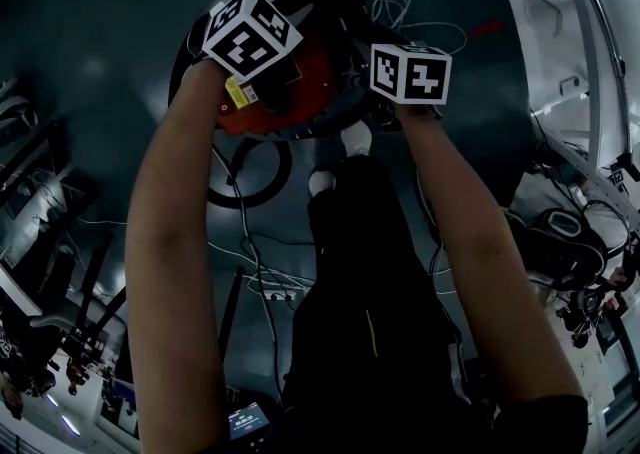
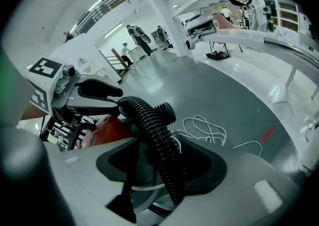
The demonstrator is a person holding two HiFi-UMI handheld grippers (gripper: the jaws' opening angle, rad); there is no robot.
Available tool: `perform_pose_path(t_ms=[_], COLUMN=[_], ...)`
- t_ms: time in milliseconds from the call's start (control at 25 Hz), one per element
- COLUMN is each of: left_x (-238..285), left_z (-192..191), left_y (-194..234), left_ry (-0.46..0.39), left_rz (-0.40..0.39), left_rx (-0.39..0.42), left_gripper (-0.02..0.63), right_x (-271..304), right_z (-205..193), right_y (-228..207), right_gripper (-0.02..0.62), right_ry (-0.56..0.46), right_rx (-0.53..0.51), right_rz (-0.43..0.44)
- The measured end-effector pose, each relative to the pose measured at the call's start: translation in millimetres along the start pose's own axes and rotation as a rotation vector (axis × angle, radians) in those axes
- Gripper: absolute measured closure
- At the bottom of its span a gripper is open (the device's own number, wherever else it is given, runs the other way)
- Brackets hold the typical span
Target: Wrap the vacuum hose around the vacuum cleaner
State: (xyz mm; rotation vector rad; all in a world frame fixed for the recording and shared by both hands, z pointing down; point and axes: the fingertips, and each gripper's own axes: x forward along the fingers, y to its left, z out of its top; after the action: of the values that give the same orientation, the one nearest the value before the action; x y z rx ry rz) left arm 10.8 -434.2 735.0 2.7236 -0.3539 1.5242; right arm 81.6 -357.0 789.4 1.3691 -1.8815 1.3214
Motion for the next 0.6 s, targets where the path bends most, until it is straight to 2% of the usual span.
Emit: perform_pose_path(t_ms=[280,600], left_x=[2.3,-4.0], left_z=[-0.1,2.5], left_y=[-4.4,-9.3], left_ry=[0.017,0.013], left_rz=[-0.023,-0.031], left_rx=[0.002,-0.001], left_gripper=[0.443,0.445], right_x=[-1.9,-7.6], right_z=[-0.8,1.3], right_y=[-2.3,-1.3], right_gripper=[0.317,0.311], right_ry=[0.028,0.034], right_rx=[-0.102,-0.147], right_rz=[0.008,-0.003])
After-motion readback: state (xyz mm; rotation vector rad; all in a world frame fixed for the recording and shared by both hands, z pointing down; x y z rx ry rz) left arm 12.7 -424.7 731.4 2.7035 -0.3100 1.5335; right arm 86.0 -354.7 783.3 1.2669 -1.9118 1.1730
